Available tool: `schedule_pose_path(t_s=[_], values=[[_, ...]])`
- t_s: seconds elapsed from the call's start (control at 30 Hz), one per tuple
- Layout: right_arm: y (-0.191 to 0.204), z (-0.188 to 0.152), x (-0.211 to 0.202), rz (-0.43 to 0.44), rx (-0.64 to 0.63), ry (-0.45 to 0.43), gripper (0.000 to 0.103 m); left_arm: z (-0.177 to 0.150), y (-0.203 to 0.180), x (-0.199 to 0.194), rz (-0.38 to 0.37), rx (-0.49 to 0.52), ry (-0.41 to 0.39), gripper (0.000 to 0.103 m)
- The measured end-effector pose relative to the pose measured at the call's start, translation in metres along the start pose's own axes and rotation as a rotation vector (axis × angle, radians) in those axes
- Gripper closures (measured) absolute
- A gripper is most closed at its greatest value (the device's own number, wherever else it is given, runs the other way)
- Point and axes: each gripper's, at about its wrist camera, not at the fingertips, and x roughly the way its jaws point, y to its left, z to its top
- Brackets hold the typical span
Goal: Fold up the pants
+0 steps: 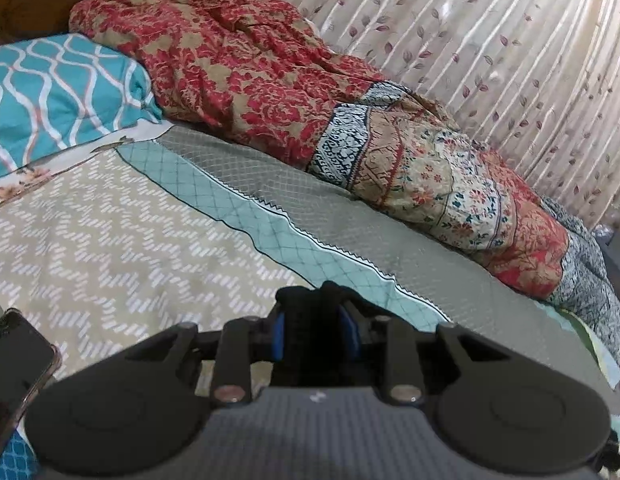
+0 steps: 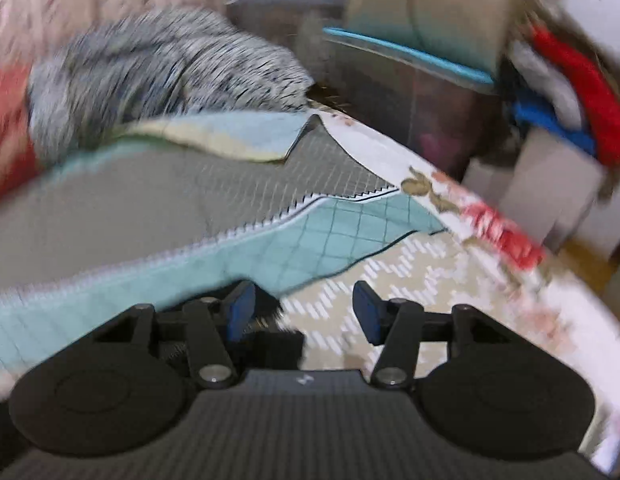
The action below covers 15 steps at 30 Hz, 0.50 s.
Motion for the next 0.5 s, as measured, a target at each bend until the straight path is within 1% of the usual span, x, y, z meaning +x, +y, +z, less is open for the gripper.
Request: schedule_pose_path(t_s=[0.07, 0.13, 0.2, 0.27, 0.3, 0.33, 0.37, 0.4, 0.43, 0.47, 0.5], values=[[0.003, 0.006, 0.007, -0.004, 0.051, 0.019, 0.047, 0.001, 0.003, 0.001, 0.004, -0.007, 0.003, 0.077], [0.01, 0.014, 0.025, 0.012, 0.079, 0.069, 0.046, 0.001, 0.003, 0.001, 0.009, -0.005, 0.005, 0.077], [0.025, 0.012, 0.044, 0.031, 0.1, 0.167, 0.046, -0.001, 0.002, 0.0, 0.015, 0.0, 0.004, 0.077], [0.042, 0.004, 0.064, 0.031, 0.107, 0.292, 0.044, -0.002, 0.0, -0.001, 0.017, 0.007, 0.002, 0.077], [0.049, -0.001, 0.07, 0.016, 0.093, 0.308, 0.045, -0.001, -0.001, -0.001, 0.017, 0.014, 0.001, 0.077], [0.059, -0.005, 0.073, -0.018, 0.054, 0.293, 0.055, -0.001, -0.002, 0.0, 0.017, 0.02, 0.0, 0.077], [0.066, -0.007, 0.075, -0.037, 0.013, 0.275, 0.062, 0.001, -0.003, 0.0, 0.019, 0.023, -0.001, 0.077], [0.069, -0.006, 0.077, -0.037, 0.009, 0.264, 0.073, 0.002, -0.003, 0.001, 0.021, 0.023, -0.001, 0.077], [0.066, 0.0, 0.076, -0.02, 0.039, 0.254, 0.083, 0.003, -0.003, 0.001, 0.02, 0.016, -0.003, 0.077], [0.061, 0.009, 0.073, 0.006, 0.08, 0.22, 0.089, 0.004, -0.003, 0.0, 0.017, 0.005, -0.005, 0.077], [0.054, 0.02, 0.063, 0.053, 0.14, 0.142, 0.091, 0.006, -0.002, -0.001, 0.006, -0.011, -0.008, 0.077]])
